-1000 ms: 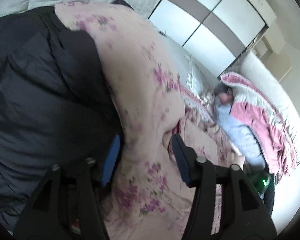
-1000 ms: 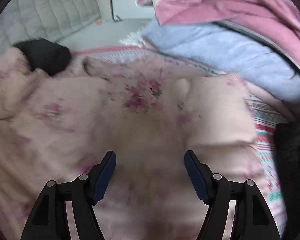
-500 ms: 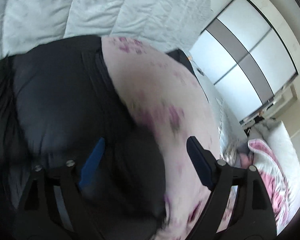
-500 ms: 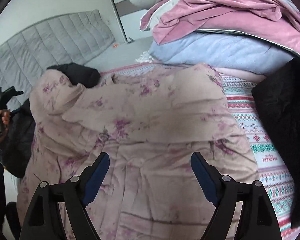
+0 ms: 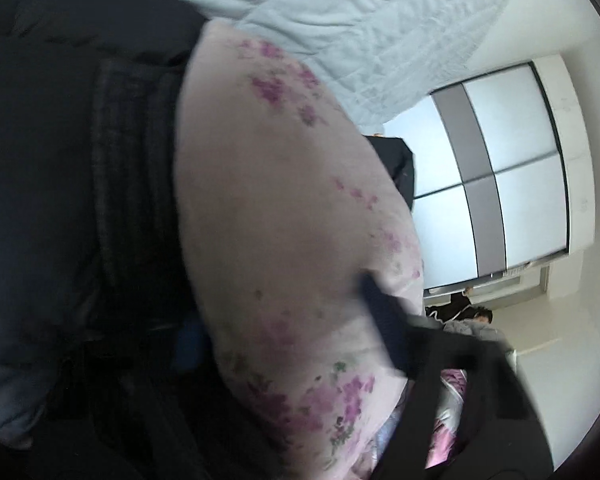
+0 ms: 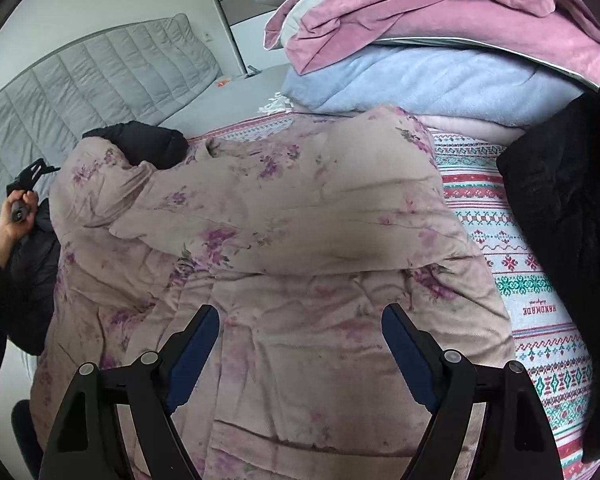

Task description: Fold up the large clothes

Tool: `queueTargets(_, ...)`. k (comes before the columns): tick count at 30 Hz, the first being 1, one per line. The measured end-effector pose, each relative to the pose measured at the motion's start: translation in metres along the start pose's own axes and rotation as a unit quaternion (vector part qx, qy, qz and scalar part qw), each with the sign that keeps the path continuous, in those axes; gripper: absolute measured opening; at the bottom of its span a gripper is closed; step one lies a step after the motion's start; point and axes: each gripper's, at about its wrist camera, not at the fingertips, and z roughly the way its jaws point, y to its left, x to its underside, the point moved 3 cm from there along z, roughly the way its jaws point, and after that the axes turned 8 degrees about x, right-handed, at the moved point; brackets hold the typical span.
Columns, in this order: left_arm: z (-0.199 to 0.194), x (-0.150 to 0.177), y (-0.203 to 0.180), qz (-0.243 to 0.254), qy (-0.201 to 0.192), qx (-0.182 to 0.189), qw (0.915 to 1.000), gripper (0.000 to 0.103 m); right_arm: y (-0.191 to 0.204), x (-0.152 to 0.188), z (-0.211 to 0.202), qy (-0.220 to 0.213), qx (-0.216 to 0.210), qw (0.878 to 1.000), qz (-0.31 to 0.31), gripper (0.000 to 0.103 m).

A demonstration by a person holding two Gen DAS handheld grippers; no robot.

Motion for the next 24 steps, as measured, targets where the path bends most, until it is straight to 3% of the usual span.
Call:
queueTargets(2, -0.003, 0.003, -0.007, 0.015, -0.006, -0.001, 0.9999, 0.023, -0.001, 0.001, 0.000, 0.002, -0.003, 1.000, 0.004, 0.085)
queueTargets(3, -0.010, 0.002, -0.013, 0.021, -0.026, 0.003, 0.9994, 0.021, -0.002, 0.001, -0.001, 0.001, -0.003, 1.000, 0.006, 0.085)
queueTargets(8, -0.048, 0.006, -0.060, 0.071, -0.101, 0.036, 0.9917, 0.018, -0.008, -0.002, -0.012, -0.013, -0.010, 1.000, 0.019, 0.085)
queueTargets(12, -0.076, 0.037, -0.116, 0.140, -0.142, 0.068, 0.9775, 0.018, -0.013, -0.003, -0.019, -0.019, -0.018, 0.999, 0.032, 0.085)
queueTargets(17, -0.096, 0.102, -0.187, 0.255, -0.161, 0.092, 0.9491, 0.018, -0.020, -0.004, -0.024, -0.021, -0.028, 0.998, 0.049, 0.085)
queueTargets(20, -0.101, 0.164, -0.224, 0.354, -0.149, 0.101, 0.9177, 0.018, -0.025, -0.005, -0.027, -0.021, -0.039, 0.997, 0.066, 0.085)
queueTargets(21, -0.097, 0.194, -0.238, 0.392, -0.131, 0.111, 0.9037, 0.018, -0.028, -0.005, -0.027, -0.020, -0.043, 0.996, 0.073, 0.085)
queueTargets(23, -0.090, 0.242, -0.248, 0.430, -0.088, 0.135, 0.8881, 0.021, -0.031, -0.005, -0.027, -0.018, -0.052, 0.995, 0.084, 0.085)
queueTargets(24, -0.078, 0.270, -0.253, 0.443, -0.045, 0.150, 0.8828, 0.023, -0.035, -0.005, -0.026, -0.016, -0.058, 0.994, 0.093, 0.085)
